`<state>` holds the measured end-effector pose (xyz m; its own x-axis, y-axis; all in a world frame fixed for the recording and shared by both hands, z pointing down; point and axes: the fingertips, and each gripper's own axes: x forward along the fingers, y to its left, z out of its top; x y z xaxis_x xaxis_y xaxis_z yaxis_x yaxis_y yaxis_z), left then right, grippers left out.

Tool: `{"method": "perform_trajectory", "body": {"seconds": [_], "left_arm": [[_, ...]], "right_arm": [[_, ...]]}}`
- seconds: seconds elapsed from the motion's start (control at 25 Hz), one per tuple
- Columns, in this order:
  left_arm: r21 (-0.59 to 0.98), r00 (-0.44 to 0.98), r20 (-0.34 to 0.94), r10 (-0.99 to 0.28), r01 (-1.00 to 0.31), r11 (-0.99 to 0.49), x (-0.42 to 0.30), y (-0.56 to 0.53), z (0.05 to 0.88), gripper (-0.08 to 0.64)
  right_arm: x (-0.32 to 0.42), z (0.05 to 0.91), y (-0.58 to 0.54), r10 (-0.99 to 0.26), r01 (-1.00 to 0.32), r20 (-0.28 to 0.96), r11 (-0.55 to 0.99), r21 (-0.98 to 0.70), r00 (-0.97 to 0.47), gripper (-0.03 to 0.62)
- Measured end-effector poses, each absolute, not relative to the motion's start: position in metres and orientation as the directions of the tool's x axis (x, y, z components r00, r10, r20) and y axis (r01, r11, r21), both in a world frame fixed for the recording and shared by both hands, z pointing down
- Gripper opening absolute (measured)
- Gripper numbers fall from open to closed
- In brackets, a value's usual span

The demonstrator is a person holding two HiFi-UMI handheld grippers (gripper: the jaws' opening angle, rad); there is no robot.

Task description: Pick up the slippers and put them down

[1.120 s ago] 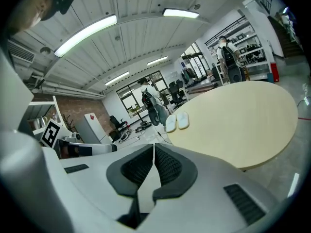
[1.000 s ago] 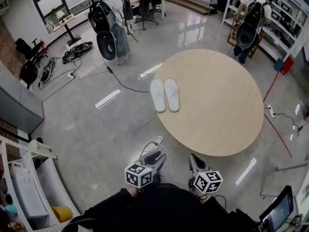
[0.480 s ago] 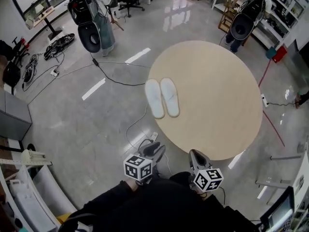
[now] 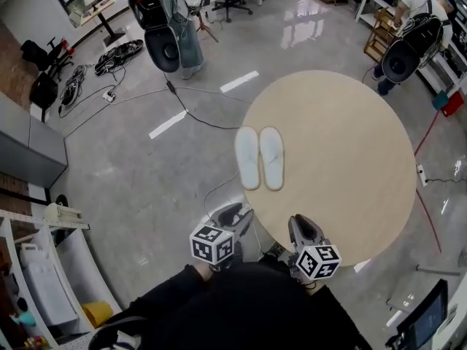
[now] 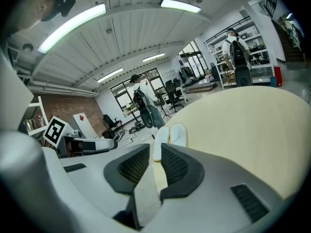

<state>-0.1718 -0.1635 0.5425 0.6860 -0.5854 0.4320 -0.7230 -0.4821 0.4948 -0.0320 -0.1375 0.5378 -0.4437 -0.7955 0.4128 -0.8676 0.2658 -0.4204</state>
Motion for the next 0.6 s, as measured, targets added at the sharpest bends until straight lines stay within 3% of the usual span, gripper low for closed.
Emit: {"method": "perform_trajectory", "body": {"seconds": [0.08,0.12,0.6], "left_arm": [[0.489,0.657,0.443,-0.610,-0.747,-0.450,-0.157,-0.173,0.537,0.223],[0.483,0.647,0.450,-0.615,-0.756,-0.442,-0.148,-0.178,0.537,0.230],[0.418,0.472,0.515,-0.715,-0.867,-0.271,-0.140,-0.241,0.548,0.232]], "right_arm": [[-0.018,0.532,-0.155,-0.782,-0.850,0.396,0.306,-0.428,-0.481,0.162],[-0.011,0.531,-0.163,-0.776,-0.842,0.389,0.321,-0.434,-0.497,0.182],[0.012,0.537,-0.252,-0.726,-0.783,0.354,0.407,-0.471,-0.590,0.190]]}}
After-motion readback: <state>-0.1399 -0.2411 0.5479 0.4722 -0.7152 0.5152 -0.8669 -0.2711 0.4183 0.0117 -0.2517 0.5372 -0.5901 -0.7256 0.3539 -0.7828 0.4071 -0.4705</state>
